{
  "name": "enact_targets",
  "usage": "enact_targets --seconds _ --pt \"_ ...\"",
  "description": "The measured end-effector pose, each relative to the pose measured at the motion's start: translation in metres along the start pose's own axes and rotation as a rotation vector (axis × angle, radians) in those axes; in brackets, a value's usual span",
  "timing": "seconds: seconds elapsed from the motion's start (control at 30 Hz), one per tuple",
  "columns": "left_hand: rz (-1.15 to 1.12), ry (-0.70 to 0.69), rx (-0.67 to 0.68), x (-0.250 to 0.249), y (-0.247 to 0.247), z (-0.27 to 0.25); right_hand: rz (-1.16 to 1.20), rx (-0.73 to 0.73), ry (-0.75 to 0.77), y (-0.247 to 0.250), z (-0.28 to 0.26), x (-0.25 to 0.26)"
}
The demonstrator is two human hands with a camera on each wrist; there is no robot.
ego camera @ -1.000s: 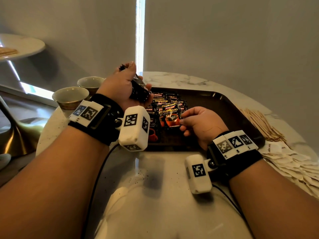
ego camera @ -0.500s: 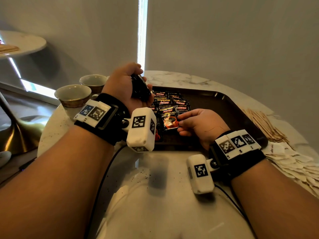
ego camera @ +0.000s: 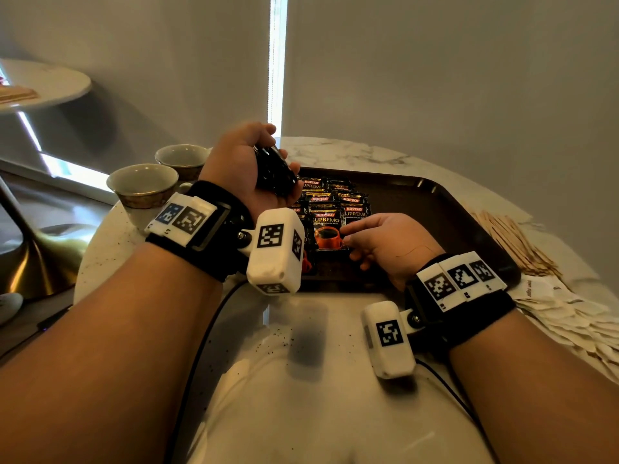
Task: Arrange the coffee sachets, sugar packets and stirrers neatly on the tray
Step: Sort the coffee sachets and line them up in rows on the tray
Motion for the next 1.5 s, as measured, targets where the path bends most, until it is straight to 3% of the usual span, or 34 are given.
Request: enact_targets --seconds 0.73,1.0,1.17,1.5 --pt "-0.020 0.022 0.042 0.005 0.001 0.003 0.096 -0.020 0.069 0.005 0.006 -0.003" --pt "0.110 0.188 0.263 0.024 -0.012 0.000 0.399 0.035 0.345 0.018 -0.008 0.008" --pt "0.065 0.271 0.370 0.038 -0.022 -0.013 0.295 0.038 0.532 0.026 -0.021 0.018" --pt "0.275 0.371 0.404 0.041 -0.027 -0.031 0.292 -0.039 0.559 0.030 -0.027 0.016"
Point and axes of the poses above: each hand's wrist, its own z-axis towards the middle knuckle, its own y-axis out of the back of the hand, x = y × z, the point moved 5 cm from there along z, towards the middle knuckle, and after that the axes turned 14 degrees about -y, right-handed, at the moved point
